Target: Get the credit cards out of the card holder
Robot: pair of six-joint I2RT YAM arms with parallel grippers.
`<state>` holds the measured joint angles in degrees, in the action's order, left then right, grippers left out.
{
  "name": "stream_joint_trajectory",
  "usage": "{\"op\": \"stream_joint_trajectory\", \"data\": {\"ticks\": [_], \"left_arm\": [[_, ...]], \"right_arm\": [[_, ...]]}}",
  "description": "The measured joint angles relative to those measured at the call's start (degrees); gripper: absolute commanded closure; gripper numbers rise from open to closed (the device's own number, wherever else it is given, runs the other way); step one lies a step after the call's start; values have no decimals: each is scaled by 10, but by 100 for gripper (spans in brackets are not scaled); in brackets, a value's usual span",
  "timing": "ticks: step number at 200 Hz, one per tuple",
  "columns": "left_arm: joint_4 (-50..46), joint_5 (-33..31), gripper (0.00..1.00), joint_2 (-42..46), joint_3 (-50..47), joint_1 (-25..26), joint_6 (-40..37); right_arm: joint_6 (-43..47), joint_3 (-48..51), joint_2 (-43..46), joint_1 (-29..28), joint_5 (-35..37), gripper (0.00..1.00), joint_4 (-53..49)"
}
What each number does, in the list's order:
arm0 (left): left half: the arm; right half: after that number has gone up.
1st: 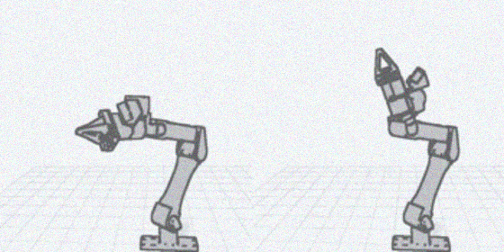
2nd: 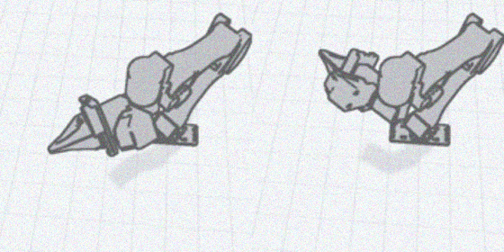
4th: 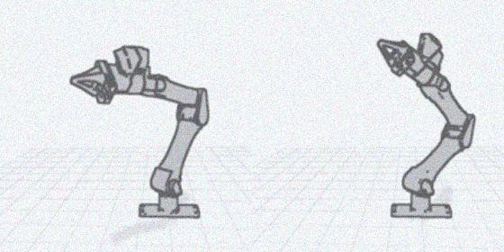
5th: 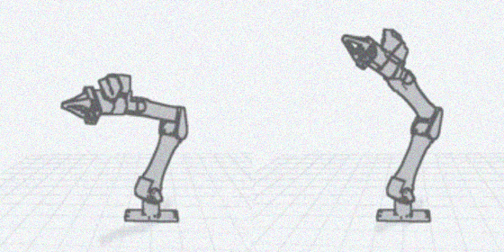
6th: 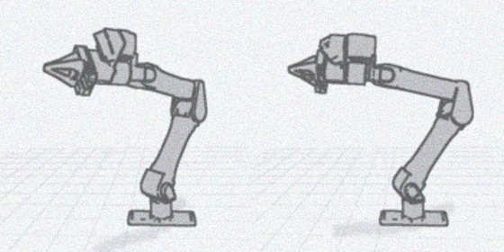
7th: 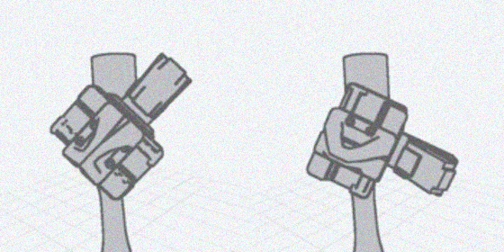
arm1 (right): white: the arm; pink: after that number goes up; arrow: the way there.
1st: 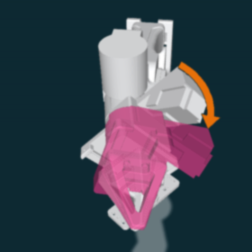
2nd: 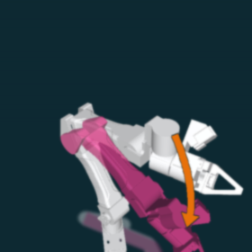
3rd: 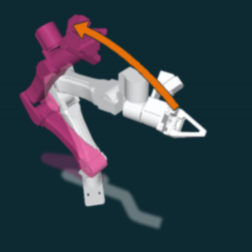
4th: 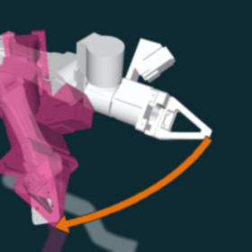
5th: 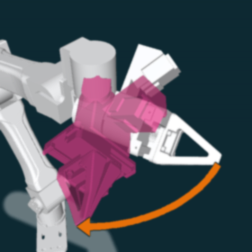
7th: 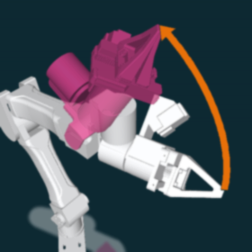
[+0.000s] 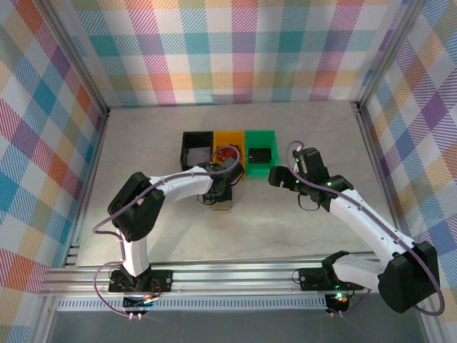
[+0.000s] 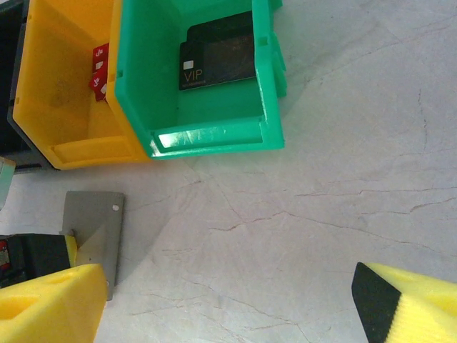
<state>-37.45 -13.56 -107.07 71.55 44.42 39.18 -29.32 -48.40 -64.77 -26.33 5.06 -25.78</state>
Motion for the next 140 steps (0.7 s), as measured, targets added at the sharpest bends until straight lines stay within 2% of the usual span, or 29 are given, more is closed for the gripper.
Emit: {"op": "stream_joint_trajectory", "data": {"ticks": [48,107,125,140], "left_arm": [[4,0,100,8,-9,-1,0],[8,9,100,40,-40,-3,0],[12,16,100,52,-51,-3,0],[19,22,100,61,-59,0,0]], "right_arm": [[2,0,-10,0,-24,11,0],[7,0,-25,0,-81,11,11],[12,0,-38,0,-111,18,21],[13,0,-52,0,-137,19,29]]}}
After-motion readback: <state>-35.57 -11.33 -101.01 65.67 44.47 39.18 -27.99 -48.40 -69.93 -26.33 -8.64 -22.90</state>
